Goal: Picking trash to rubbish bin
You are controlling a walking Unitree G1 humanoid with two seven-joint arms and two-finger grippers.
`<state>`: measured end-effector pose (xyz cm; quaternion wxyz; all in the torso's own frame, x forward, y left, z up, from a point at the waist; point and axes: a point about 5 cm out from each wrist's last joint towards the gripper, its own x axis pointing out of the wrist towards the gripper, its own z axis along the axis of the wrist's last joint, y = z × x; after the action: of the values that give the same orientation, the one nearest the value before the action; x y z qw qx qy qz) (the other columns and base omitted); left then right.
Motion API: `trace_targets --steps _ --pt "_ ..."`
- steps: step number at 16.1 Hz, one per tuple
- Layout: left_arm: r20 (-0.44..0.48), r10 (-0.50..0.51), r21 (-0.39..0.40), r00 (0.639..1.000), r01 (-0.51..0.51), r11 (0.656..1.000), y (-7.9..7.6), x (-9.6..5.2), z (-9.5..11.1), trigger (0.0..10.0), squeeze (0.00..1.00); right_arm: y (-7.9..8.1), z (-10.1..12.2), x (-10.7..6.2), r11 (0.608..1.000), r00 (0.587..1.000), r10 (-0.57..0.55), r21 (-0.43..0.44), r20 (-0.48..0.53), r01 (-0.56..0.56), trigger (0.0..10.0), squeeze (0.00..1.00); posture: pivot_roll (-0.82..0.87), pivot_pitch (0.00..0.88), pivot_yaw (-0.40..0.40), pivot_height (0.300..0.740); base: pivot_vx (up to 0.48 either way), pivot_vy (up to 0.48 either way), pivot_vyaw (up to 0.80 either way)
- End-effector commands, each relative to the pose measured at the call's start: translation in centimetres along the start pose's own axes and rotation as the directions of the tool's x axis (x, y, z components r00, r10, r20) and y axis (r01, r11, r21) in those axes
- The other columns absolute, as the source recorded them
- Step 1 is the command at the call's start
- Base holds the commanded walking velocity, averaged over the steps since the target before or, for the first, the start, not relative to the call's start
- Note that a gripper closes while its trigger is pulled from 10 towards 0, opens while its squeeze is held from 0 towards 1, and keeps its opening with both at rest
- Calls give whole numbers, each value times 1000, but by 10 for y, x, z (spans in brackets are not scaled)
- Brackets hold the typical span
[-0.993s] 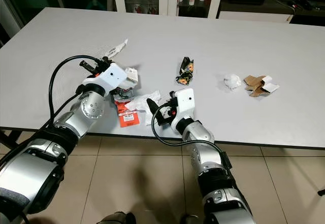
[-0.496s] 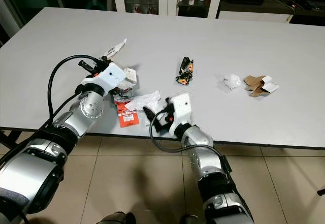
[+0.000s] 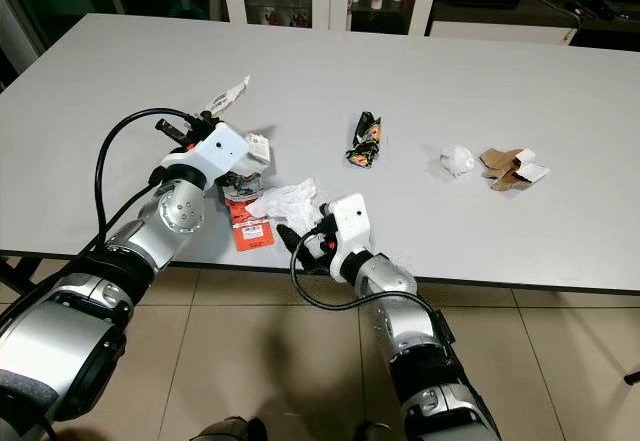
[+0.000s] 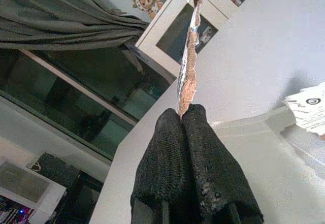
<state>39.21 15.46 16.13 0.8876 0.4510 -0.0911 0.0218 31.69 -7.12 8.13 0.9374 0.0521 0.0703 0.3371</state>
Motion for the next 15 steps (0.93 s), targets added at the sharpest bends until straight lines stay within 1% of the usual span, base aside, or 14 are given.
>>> trace_targets --steps 1,3,5,8,11,12,15 --pt "4 5 -16 1000 -5 1000 1 1 2 10000 0 0 -7 -2 1000 1000 1 11 -29 -1 10000 0 0 72 -24 740 0 0 0" --pt "5 1 -14 1000 -1 1000 1 1 2 10000 0 0 -10 -2 1000 999 0 15 -38 0 10000 0 2 73 -23 740 0 0 0" --pt "8 -6 -8 1000 6 1000 1 1 3 10000 0 0 -17 -4 1000 998 -3 11 -70 4 10000 0 1 73 -22 740 0 0 0" --pt "11 -8 -5 1000 8 1000 1 1 4 10000 0 -4 -23 -6 999 994 -49 -5 -103 48 10000 0 2 74 -22 740 0 0 0" --pt "14 -8 -1 1000 8 1000 0 1 4 10000 0 -10 -29 -8 995 985 -93 -39 -147 88 10000 0 3 70 -22 740 0 0 0" --pt "17 -9 5 1000 9 1000 0 1 5 10000 0 -14 -32 -9 991 977 -125 -76 -172 113 10000 0 3 70 -22 740 0 0 0" --pt "21 -6 10 1000 6 1000 1 2 5 10000 0 -17 -34 -9 980 969 -162 -144 -187 136 10000 0 5 68 -22 740 0 0 0"
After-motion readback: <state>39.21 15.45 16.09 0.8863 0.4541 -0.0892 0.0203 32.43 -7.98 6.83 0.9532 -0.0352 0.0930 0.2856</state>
